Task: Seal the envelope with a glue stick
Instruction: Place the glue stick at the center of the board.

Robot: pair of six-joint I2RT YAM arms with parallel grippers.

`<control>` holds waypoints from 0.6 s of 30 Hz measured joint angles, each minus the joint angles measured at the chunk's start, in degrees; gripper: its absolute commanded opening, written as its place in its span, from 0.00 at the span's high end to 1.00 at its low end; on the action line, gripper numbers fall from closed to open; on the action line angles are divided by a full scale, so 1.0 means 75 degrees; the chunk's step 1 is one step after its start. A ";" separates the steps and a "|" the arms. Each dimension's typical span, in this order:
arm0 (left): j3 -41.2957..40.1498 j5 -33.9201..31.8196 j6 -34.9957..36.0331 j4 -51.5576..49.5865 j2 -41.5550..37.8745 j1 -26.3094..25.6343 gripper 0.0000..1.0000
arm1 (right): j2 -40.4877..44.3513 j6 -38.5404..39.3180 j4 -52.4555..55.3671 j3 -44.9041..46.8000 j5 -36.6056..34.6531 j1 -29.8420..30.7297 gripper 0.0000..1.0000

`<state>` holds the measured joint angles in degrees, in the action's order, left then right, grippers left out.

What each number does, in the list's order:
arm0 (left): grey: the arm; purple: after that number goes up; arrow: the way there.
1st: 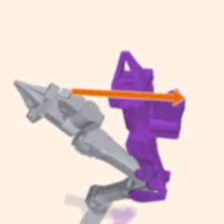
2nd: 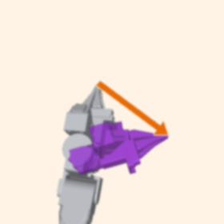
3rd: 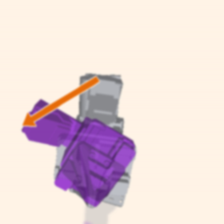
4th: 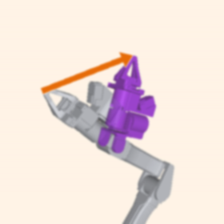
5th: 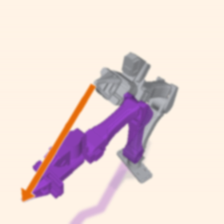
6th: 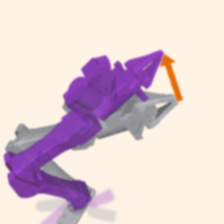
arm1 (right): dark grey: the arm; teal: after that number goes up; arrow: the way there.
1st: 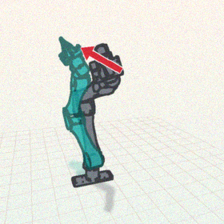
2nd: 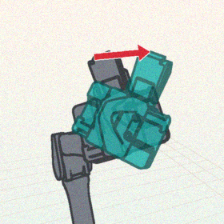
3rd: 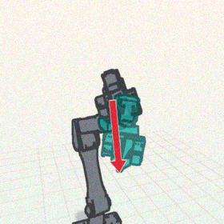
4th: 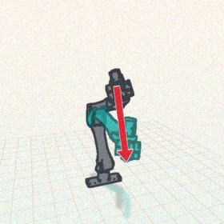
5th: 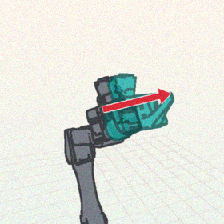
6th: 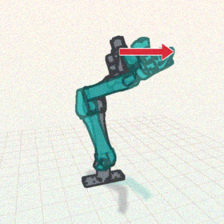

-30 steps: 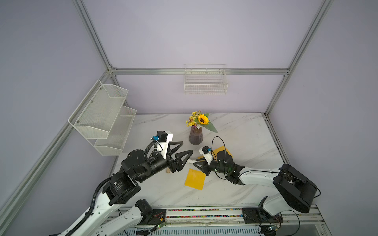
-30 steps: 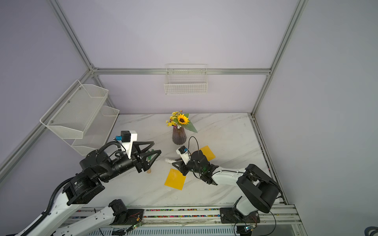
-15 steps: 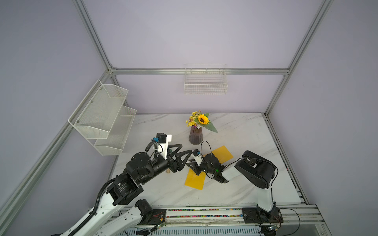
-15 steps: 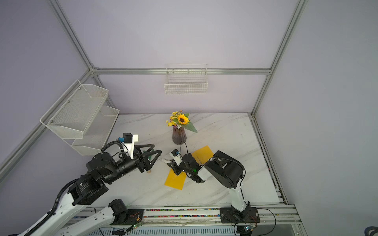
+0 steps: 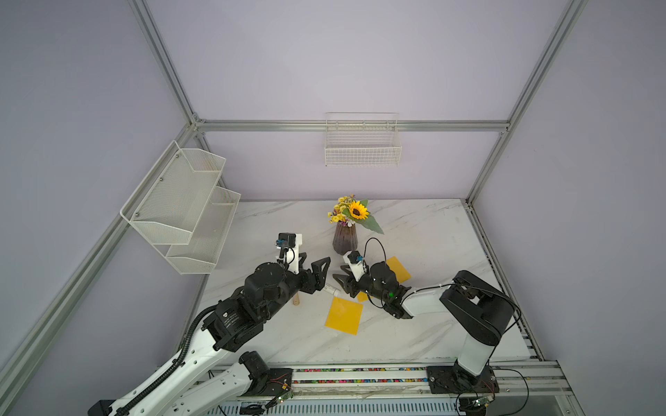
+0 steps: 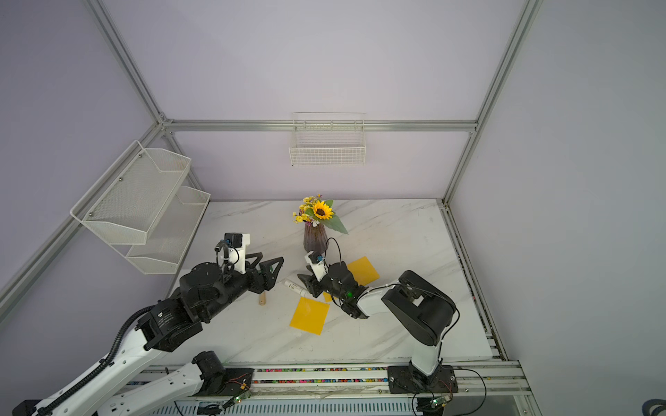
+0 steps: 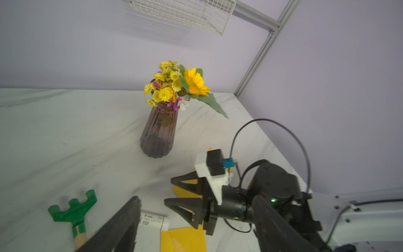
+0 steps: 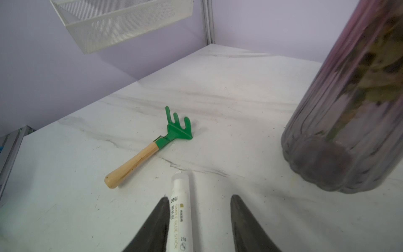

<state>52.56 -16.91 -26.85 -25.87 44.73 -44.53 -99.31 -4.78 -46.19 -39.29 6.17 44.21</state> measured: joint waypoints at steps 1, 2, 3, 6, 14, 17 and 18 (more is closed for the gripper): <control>-0.0017 -0.0315 0.0058 -0.0047 0.0125 0.0009 0.07 | 0.0268 0.0000 0.0178 0.0032 -0.0117 -0.0114 0.40; -0.0070 -0.0615 0.0122 -0.0050 0.0227 0.0032 0.00 | 0.0545 0.0006 0.0382 0.0067 -0.0251 -0.0233 0.36; -0.0128 -0.0851 0.0201 -0.0050 0.0306 0.0064 0.00 | 0.0790 -0.0003 0.0586 0.0096 -0.0385 -0.0338 0.31; -0.0347 -0.1460 0.0385 -0.0035 0.0606 0.0341 0.00 | 0.1623 0.0058 0.1326 0.0192 -0.0825 -0.0720 0.13; -0.1469 -0.2620 0.0927 0.0851 0.1282 0.1676 0.00 | 0.3363 0.0399 0.3197 0.0219 -0.2151 -0.2078 0.03; -0.1856 -0.2955 0.1294 0.1416 0.1708 0.2090 0.00 | 0.3587 0.0536 0.3590 0.0221 -0.2818 -0.2626 0.03; -0.1976 -0.3022 0.1422 0.1623 0.1859 0.2194 0.00 | 0.3596 0.0560 0.3663 0.0236 -0.2999 -0.2786 0.03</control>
<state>37.74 -39.57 -16.19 -13.69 58.67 -28.08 -72.34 -0.58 -18.72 -37.52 -16.32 23.31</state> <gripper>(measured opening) 0.999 0.971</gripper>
